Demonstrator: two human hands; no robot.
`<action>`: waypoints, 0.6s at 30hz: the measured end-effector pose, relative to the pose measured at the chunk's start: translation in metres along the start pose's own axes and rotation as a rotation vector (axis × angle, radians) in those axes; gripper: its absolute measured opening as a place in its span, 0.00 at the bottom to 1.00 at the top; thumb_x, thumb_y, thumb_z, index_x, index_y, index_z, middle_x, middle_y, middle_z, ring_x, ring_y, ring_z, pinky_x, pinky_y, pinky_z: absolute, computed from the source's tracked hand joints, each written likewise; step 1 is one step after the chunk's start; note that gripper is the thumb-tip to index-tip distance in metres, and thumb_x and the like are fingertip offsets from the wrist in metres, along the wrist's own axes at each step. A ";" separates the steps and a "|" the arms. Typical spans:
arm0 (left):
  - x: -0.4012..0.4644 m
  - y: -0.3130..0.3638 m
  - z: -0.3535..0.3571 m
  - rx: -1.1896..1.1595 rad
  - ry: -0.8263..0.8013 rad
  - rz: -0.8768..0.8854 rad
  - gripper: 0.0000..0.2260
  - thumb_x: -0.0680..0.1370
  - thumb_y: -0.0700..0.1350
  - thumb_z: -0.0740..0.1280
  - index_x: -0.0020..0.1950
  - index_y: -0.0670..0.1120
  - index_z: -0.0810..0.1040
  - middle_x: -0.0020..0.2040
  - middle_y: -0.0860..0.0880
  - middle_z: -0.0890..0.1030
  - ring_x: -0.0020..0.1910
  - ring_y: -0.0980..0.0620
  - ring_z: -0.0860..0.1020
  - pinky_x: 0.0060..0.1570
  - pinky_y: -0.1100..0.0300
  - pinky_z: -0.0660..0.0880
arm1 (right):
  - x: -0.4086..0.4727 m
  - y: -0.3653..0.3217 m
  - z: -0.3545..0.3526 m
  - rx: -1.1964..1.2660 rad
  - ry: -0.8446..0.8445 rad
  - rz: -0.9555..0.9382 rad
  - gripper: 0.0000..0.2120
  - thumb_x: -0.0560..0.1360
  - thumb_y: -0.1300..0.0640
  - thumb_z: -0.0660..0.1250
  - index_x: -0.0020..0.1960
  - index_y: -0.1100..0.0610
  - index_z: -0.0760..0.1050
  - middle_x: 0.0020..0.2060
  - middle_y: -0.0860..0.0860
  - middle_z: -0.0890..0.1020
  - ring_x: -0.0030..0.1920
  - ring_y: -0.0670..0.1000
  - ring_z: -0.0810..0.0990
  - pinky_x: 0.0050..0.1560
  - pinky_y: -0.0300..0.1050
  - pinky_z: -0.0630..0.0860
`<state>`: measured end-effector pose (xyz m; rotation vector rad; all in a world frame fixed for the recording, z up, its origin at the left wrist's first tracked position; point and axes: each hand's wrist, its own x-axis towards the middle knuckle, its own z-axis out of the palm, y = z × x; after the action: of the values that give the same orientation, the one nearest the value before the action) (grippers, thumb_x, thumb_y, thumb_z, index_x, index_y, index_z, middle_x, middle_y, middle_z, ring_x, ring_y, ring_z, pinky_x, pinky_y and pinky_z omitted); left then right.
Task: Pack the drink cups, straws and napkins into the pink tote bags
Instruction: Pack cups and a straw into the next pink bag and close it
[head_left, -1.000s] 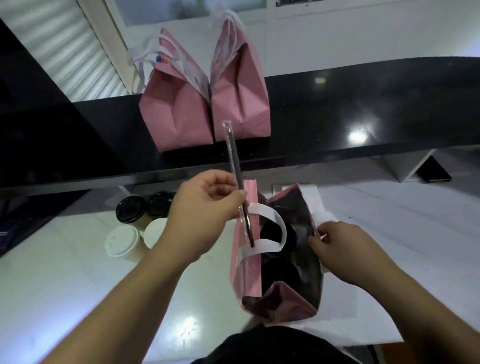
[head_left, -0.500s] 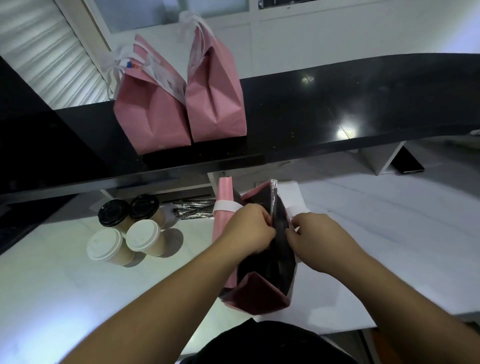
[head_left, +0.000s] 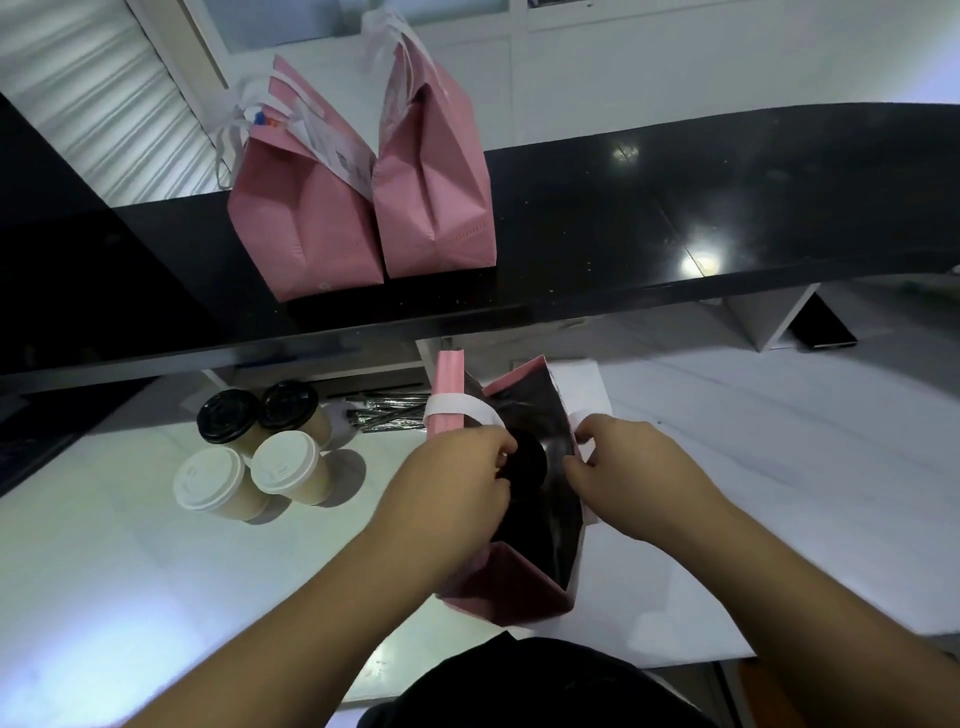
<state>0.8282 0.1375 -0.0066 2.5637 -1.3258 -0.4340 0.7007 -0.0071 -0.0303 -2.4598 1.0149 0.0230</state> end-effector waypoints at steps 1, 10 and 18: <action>-0.009 -0.004 -0.003 0.105 0.079 0.045 0.15 0.78 0.46 0.68 0.63 0.58 0.82 0.55 0.56 0.85 0.55 0.50 0.81 0.51 0.55 0.79 | 0.001 -0.001 0.000 0.001 0.012 -0.024 0.11 0.79 0.46 0.61 0.57 0.52 0.72 0.38 0.48 0.84 0.35 0.52 0.82 0.38 0.53 0.82; -0.049 -0.044 0.002 0.011 0.221 -0.125 0.25 0.75 0.61 0.71 0.68 0.57 0.71 0.63 0.56 0.74 0.61 0.50 0.75 0.50 0.55 0.74 | 0.017 -0.020 0.009 -0.160 0.179 -0.219 0.36 0.74 0.55 0.67 0.78 0.47 0.55 0.59 0.52 0.72 0.58 0.57 0.73 0.48 0.50 0.78; -0.062 -0.046 0.013 -0.163 0.081 -0.229 0.26 0.69 0.66 0.71 0.58 0.60 0.62 0.55 0.60 0.68 0.49 0.55 0.75 0.37 0.61 0.69 | 0.064 -0.036 -0.001 -0.283 0.133 -0.343 0.23 0.74 0.59 0.64 0.69 0.52 0.70 0.71 0.51 0.71 0.69 0.58 0.69 0.65 0.56 0.74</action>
<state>0.8238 0.2135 -0.0241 2.5736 -0.9330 -0.4522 0.7706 -0.0279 -0.0264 -2.8981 0.6645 -0.1182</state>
